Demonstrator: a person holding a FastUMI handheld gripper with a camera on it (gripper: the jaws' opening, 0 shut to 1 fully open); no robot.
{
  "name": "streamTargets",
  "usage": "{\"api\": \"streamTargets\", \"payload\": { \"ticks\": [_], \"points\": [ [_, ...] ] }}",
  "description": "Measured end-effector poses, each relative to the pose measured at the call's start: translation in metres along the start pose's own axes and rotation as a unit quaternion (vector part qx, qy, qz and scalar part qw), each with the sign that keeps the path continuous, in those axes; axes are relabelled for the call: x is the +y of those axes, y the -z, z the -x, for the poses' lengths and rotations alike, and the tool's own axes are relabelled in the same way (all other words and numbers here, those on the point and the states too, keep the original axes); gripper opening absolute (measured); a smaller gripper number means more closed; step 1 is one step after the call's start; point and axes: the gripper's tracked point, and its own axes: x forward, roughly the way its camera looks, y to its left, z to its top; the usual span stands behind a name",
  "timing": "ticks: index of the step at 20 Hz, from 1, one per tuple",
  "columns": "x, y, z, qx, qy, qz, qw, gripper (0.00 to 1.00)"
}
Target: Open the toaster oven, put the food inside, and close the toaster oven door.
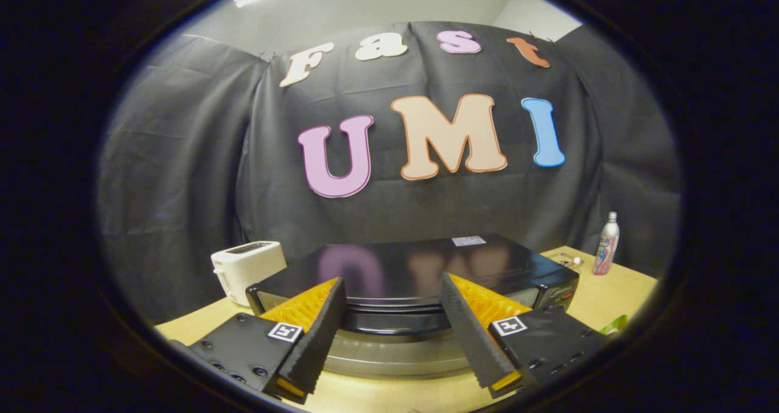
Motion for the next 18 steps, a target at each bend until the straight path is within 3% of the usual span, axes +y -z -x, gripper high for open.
{"api": "streamTargets", "payload": {
  "ticks": [10,18],
  "points": [
    [0.000,0.014,0.066,-0.026,0.013,-0.001,1.000,0.98],
    [-0.002,0.049,0.114,0.038,0.039,-0.006,0.998,0.97]
  ]
}}
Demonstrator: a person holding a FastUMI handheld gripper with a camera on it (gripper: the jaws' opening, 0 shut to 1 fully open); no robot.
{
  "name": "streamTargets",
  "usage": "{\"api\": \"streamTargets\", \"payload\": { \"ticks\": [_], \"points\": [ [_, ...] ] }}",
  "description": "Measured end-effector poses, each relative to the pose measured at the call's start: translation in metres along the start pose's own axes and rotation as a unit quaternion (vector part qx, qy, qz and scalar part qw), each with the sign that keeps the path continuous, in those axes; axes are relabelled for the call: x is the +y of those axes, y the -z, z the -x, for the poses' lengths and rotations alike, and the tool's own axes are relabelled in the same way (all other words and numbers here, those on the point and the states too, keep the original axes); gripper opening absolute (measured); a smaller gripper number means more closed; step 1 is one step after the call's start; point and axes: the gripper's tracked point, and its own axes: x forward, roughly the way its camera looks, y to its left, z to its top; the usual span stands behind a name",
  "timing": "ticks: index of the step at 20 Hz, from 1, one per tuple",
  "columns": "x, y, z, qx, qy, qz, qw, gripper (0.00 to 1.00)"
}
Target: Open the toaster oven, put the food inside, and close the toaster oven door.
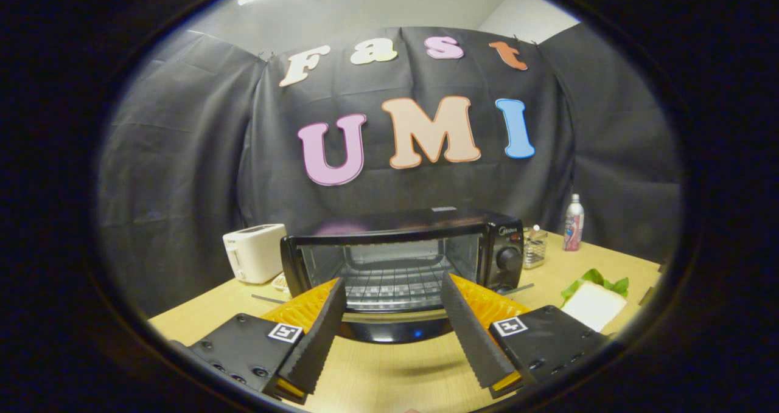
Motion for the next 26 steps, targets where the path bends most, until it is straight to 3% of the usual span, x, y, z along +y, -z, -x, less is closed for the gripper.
{"api": "streamTargets", "payload": {
  "ticks": [4,10,16,26],
  "points": [
    [0.001,0.049,0.009,0.093,-0.006,-0.021,0.995,0.96],
    [-0.001,0.095,0.007,0.167,-0.002,-0.022,0.986,0.93],
    [-0.007,0.122,0.007,0.199,0.004,-0.021,0.980,0.92],
    [-0.010,0.121,0.006,0.183,0.003,0.010,0.983,0.91]
  ]
}}
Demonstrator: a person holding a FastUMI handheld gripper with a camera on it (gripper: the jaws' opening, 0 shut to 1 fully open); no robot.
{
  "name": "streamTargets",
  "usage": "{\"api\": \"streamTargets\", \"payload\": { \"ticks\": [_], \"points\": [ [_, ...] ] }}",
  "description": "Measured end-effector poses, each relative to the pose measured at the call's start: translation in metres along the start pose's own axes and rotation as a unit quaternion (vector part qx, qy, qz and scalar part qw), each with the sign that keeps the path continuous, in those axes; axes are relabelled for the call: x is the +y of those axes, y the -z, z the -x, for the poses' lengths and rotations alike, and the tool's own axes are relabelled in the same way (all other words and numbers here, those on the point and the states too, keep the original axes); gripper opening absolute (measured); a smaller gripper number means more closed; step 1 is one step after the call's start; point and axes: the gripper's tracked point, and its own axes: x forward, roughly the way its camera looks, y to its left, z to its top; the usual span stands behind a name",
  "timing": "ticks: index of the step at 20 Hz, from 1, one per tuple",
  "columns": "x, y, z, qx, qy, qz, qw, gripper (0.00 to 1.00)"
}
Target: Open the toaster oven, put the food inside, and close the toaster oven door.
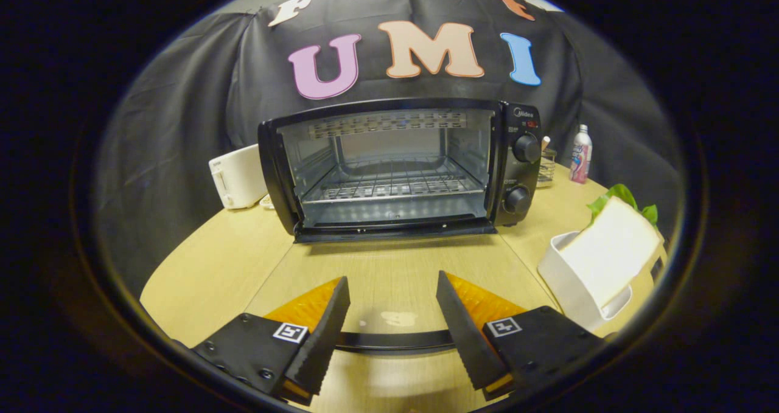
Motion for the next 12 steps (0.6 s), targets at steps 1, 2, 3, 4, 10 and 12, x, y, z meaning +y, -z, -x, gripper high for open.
{"api": "streamTargets", "payload": {
  "ticks": [1,2,3,4,10,12],
  "points": [
    [-0.001,-0.002,0.000,-0.001,-0.002,-0.003,1.000,0.91],
    [0.000,-0.004,0.000,-0.003,-0.005,-0.008,1.000,0.91],
    [0.001,-0.006,0.001,-0.003,-0.008,-0.014,1.000,0.91],
    [0.002,-0.006,0.000,-0.001,-0.016,-0.020,1.000,0.91],
    [0.006,-0.048,0.021,-0.031,-0.056,-0.017,0.998,0.91],
    [0.000,-0.067,0.034,-0.042,-0.063,-0.006,0.997,0.91]
  ]
}}
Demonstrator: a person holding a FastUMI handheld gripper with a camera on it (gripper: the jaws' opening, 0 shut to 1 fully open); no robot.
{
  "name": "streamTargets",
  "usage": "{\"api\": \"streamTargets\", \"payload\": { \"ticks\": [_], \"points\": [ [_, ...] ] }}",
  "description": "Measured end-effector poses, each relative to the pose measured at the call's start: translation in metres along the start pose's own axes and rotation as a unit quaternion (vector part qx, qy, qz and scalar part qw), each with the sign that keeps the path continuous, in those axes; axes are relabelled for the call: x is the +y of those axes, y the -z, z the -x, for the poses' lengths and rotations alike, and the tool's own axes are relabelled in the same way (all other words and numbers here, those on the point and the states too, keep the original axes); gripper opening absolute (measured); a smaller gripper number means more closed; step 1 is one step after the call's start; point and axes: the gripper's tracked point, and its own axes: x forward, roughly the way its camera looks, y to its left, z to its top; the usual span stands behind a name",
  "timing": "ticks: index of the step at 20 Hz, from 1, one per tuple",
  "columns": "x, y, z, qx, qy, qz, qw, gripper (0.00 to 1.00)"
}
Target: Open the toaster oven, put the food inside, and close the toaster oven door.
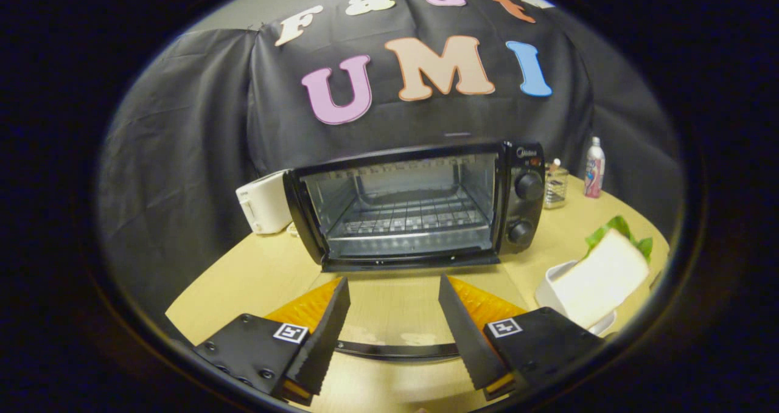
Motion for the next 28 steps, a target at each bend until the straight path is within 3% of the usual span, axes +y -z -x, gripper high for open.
{"api": "streamTargets", "payload": {
  "ticks": [6,11,13,22,28],
  "points": [
    [-0.076,-0.066,0.051,-0.034,0.064,0.047,0.996,0.91],
    [-0.158,-0.080,0.090,0.009,0.118,0.090,0.989,0.91],
    [-0.184,-0.081,0.099,0.032,0.122,0.100,0.987,0.91],
    [-0.257,-0.044,0.095,0.135,0.033,-0.047,0.989,0.91],
    [-0.264,0.004,0.079,0.211,-0.057,-0.116,0.969,0.91]
  ]
}}
